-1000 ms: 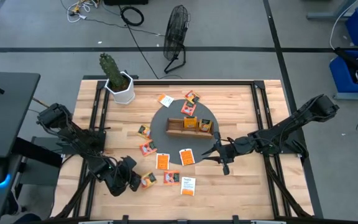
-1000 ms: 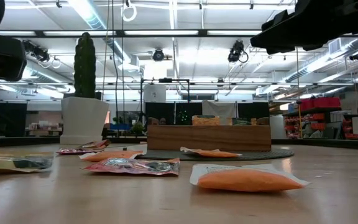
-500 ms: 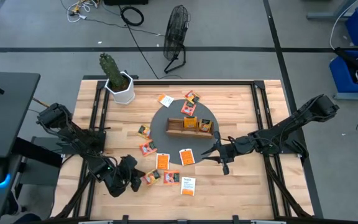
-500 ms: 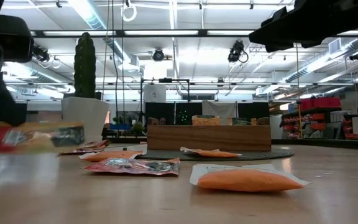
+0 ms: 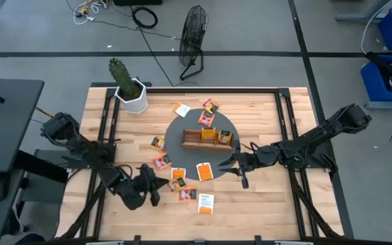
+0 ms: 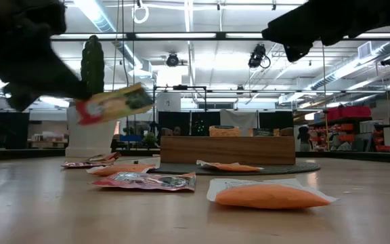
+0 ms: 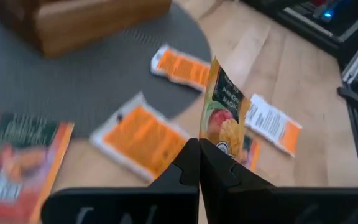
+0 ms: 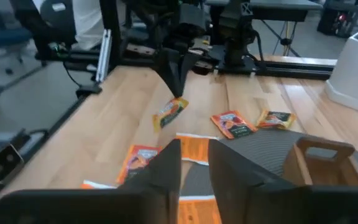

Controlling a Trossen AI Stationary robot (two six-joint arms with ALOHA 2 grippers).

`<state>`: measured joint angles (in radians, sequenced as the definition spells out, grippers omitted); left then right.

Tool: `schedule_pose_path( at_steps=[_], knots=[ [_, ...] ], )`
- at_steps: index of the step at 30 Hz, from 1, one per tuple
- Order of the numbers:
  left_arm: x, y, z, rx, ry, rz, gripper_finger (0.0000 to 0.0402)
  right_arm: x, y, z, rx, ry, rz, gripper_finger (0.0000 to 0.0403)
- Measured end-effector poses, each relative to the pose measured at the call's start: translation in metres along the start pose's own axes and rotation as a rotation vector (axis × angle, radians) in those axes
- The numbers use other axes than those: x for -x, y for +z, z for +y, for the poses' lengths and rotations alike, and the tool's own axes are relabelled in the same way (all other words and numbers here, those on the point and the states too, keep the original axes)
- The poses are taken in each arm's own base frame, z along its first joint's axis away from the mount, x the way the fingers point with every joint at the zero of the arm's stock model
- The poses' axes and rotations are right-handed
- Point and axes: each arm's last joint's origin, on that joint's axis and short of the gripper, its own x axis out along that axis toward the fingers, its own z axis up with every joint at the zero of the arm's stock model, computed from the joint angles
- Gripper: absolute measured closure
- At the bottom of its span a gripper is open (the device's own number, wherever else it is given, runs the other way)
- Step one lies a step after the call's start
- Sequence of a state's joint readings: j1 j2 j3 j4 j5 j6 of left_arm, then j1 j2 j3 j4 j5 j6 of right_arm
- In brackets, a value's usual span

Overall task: Pick & Place Tea
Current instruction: Put the yellow tea bag into the right section of the wooden organizer

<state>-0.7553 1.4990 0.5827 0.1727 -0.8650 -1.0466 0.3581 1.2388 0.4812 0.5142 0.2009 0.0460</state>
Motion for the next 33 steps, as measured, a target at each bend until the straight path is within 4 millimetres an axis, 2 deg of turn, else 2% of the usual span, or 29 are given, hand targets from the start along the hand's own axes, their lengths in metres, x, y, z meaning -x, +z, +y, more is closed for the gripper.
schedule_pose_path(
  at_steps=[7, 11, 21, 27, 33],
  knots=[
    [-0.019, 0.027, -0.001, -0.111, 0.005, -0.136, 0.0401, -0.001, 0.001, -0.008, -0.106, -0.034, -0.009, 0.0214],
    [-0.031, 0.047, 0.0, -0.165, -0.015, -0.201, 0.0401, -0.002, 0.003, -0.017, -0.151, -0.085, -0.031, 0.0185],
    [-0.052, 0.081, 0.015, -0.214, 0.002, -0.294, 0.0401, -0.009, 0.029, -0.025, -0.162, -0.122, -0.059, 0.019],
    [-0.056, 0.091, 0.019, -0.251, 0.022, -0.343, 0.0401, -0.016, 0.031, -0.035, -0.189, -0.167, -0.036, 0.02],
    [-0.053, 0.099, 0.015, -0.294, 0.001, -0.412, 0.0401, -0.029, 0.032, -0.047, -0.209, -0.208, -0.018, 0.0201]
  ],
)
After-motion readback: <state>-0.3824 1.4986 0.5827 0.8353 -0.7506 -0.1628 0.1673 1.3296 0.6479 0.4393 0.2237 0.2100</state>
